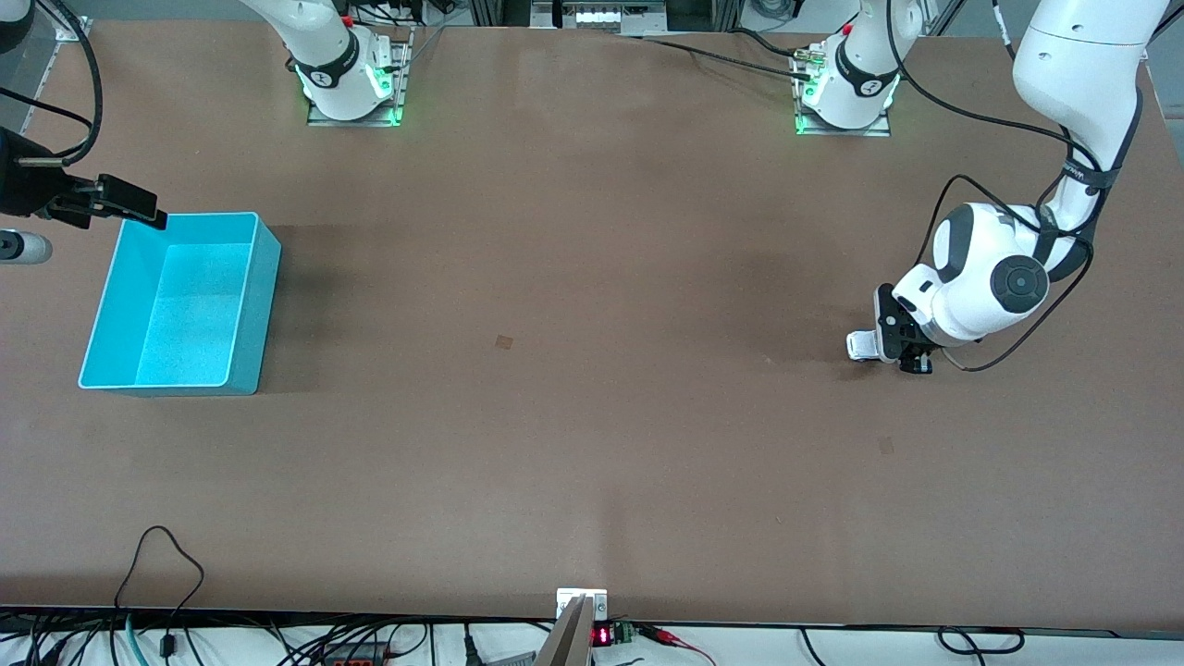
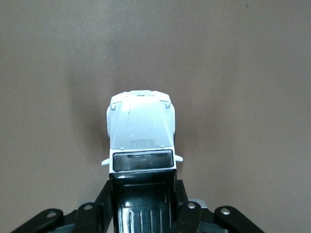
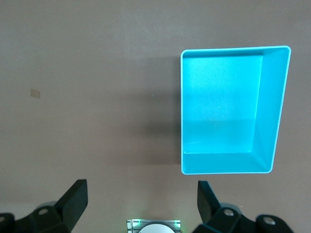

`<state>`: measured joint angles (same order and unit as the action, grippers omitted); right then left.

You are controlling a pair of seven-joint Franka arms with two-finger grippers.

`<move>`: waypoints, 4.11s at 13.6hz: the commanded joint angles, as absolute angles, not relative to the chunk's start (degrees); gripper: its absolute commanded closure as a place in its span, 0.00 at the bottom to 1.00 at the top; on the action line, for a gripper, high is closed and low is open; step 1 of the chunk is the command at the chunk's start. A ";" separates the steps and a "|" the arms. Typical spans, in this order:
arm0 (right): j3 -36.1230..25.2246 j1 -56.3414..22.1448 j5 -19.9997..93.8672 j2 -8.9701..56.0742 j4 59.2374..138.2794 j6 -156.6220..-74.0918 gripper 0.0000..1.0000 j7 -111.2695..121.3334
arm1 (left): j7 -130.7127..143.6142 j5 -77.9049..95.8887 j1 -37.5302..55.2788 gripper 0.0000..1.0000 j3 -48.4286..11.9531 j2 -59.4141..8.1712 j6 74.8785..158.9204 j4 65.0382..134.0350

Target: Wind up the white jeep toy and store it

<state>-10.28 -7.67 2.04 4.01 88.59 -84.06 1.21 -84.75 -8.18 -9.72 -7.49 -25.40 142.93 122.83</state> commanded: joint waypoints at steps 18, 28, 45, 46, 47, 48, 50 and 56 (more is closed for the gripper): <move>-10.11 -8.00 2.46 3.69 88.86 -83.58 0.00 0.44 | -90.97 -12.92 -18.90 0.87 -8.09 -29.62 143.61 121.73; -10.11 -8.00 2.46 3.69 88.86 -83.58 0.00 0.44 | -95.44 -17.58 -23.90 0.87 -8.09 -31.37 143.70 119.53; -10.11 -8.00 2.72 3.69 88.86 -83.58 0.00 0.35 | -101.16 -15.47 -27.42 0.00 -10.63 -29.36 136.70 113.49; -10.11 -8.00 2.72 3.69 88.86 -83.58 0.00 0.35 | -101.16 -15.03 -27.42 0.00 -12.64 -28.40 129.54 109.38; -10.11 -8.00 2.72 3.69 88.86 -83.58 0.00 0.44 | -101.16 -15.03 -27.42 0.00 -13.27 -27.69 126.68 107.60; -10.11 -8.00 2.72 3.69 88.86 -83.58 0.00 0.35 | -101.16 -15.03 -27.33 0.00 -14.23 -26.90 124.13 106.10; -10.11 -8.00 2.72 3.69 88.86 -83.50 0.00 0.35 | -101.08 -14.86 -27.07 0.00 -15.03 -25.76 119.73 103.28; -10.11 -8.00 2.72 3.69 88.86 -83.58 0.00 0.35 | -100.37 -7.67 -23.92 0.00 -17.75 -22.06 118.48 101.78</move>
<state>-10.17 -7.82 2.05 4.04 88.60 -83.99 1.19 -100.13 -11.40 -25.71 -17.74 -23.25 119.67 102.69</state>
